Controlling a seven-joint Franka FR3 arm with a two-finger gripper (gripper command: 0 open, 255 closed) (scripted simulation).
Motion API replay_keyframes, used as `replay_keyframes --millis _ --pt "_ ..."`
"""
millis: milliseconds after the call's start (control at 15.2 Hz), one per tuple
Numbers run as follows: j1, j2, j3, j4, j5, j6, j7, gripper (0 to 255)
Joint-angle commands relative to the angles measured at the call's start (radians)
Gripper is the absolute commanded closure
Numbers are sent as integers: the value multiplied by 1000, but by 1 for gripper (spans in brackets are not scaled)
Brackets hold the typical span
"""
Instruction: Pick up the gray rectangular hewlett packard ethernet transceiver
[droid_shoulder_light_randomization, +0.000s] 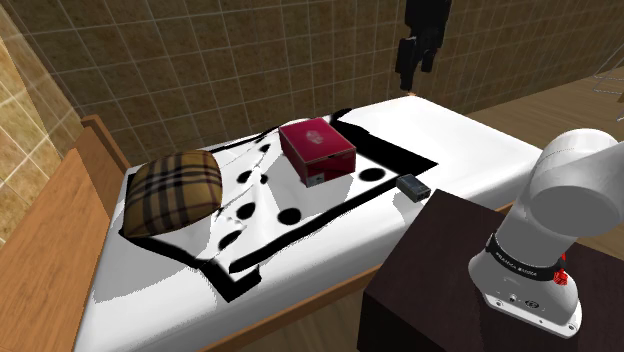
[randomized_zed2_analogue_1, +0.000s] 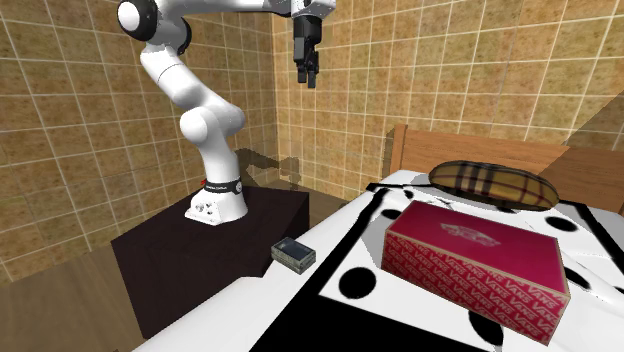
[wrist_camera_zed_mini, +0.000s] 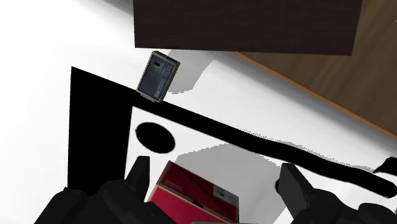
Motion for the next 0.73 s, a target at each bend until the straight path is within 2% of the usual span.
replay_keyframes --millis 0,660 --pt "0 0 0 0 0 0 0 0" --pt "-75 19 -108 -288 -41 317 14 0"
